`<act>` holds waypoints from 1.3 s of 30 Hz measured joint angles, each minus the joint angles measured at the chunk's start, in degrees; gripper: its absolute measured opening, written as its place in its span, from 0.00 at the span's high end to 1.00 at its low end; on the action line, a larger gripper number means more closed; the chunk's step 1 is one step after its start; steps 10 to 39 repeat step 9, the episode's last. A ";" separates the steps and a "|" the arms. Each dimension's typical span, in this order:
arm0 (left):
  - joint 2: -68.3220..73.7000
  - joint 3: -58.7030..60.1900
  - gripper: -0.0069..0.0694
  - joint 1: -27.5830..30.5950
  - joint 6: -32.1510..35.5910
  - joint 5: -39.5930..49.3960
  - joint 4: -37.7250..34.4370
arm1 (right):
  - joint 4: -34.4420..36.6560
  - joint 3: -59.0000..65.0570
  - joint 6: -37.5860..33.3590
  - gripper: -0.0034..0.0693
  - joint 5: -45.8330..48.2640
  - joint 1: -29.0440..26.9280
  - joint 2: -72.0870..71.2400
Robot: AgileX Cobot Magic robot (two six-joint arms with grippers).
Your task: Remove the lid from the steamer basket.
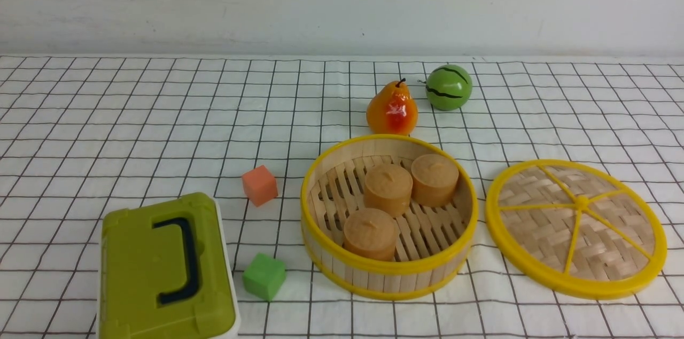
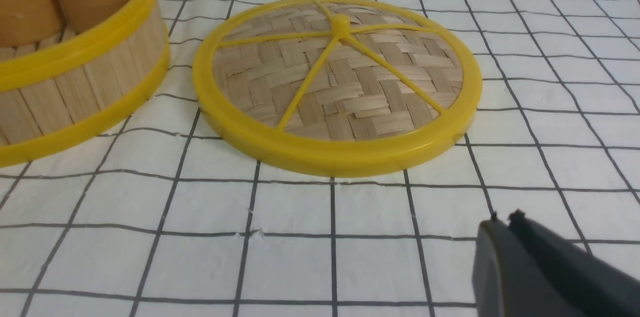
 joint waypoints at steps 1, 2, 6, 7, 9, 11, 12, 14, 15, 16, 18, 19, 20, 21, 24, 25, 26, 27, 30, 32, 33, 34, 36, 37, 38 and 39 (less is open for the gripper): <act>0.00 0.00 0.60 0.00 0.00 0.00 0.00 | 0.00 0.00 -0.17 0.92 0.00 0.00 0.00; 0.00 0.00 0.60 0.00 0.00 0.00 0.00 | 0.00 0.00 -0.23 0.92 0.00 0.00 0.00; 0.00 0.00 0.60 0.00 0.00 0.00 0.00 | 0.00 0.00 -0.41 0.91 0.00 0.00 0.00; 0.00 0.00 0.60 0.00 0.00 0.00 0.00 | 0.00 0.00 -0.41 0.91 0.00 0.00 0.00; 0.00 0.00 0.60 0.00 0.00 0.00 0.00 | 0.00 0.00 -0.40 0.91 0.00 0.00 0.00; 0.00 0.00 0.60 0.00 0.00 0.00 0.00 | 0.00 0.00 -0.40 0.91 0.00 0.00 0.00; 0.00 0.00 0.60 0.00 0.00 0.00 0.00 | 0.00 0.00 -0.40 0.91 0.00 0.00 0.00; 0.00 0.00 0.60 0.00 0.00 0.00 0.00 | 0.00 0.00 -0.40 0.91 0.00 0.00 0.00; 0.00 0.00 0.60 0.00 0.00 0.00 0.00 | 0.00 0.00 -0.40 0.91 0.00 0.00 0.00; 0.00 0.00 0.60 0.00 0.00 0.00 0.00 | 0.00 0.00 -0.40 0.91 0.00 0.00 0.00; 0.00 0.00 0.60 0.00 0.00 0.00 0.00 | 0.00 0.00 -0.40 0.91 0.00 0.00 0.00; 0.00 0.00 0.60 0.00 0.00 0.00 0.00 | 0.00 0.00 -0.40 0.91 0.00 0.00 0.00; 0.00 0.00 0.60 0.00 0.00 0.00 0.00 | 0.00 0.00 -0.40 0.91 0.00 0.00 0.00; 0.00 0.00 0.60 0.00 0.00 0.00 0.00 | 0.00 0.00 -0.40 0.91 0.00 0.00 0.00; 0.00 0.00 0.60 0.00 0.00 0.00 0.00 | 0.00 0.00 -0.40 0.91 0.00 0.00 0.00; 0.00 0.00 0.60 0.00 0.00 0.00 0.00 | 0.00 0.00 -0.40 0.91 0.00 0.00 0.00; 0.00 0.00 0.60 0.00 0.00 0.00 0.00 | 0.00 0.00 -0.40 0.91 0.00 0.00 0.00; 0.00 0.00 0.60 0.00 0.00 0.00 0.00 | 0.00 0.00 -0.40 0.91 0.00 0.00 0.00; 0.00 0.00 0.60 0.00 0.00 0.00 0.00 | 0.00 0.00 -0.40 0.91 0.00 0.00 0.00; 0.00 0.00 0.60 0.00 0.00 0.00 0.00 | 0.00 0.00 -0.40 0.91 0.00 0.00 0.00; 0.00 0.00 0.60 0.00 0.00 0.00 0.00 | 0.00 0.00 -0.40 0.91 0.00 0.00 0.00; 0.00 0.00 0.60 0.00 0.00 0.00 0.00 | 0.00 0.00 -0.40 0.91 0.00 0.00 0.00; 0.00 0.00 0.60 0.00 0.00 0.00 0.00 | 0.00 0.00 -0.40 0.91 0.00 0.00 0.00; 0.00 0.00 0.60 0.00 0.00 0.00 0.00 | 0.00 0.00 -0.40 0.91 0.00 0.00 0.00; 0.00 0.00 0.60 0.00 0.00 0.00 0.00 | 0.00 0.00 -0.40 0.91 0.00 0.00 0.00; 0.00 0.00 0.60 0.00 0.00 0.00 0.00 | 0.00 0.00 -0.40 0.91 0.00 0.00 0.00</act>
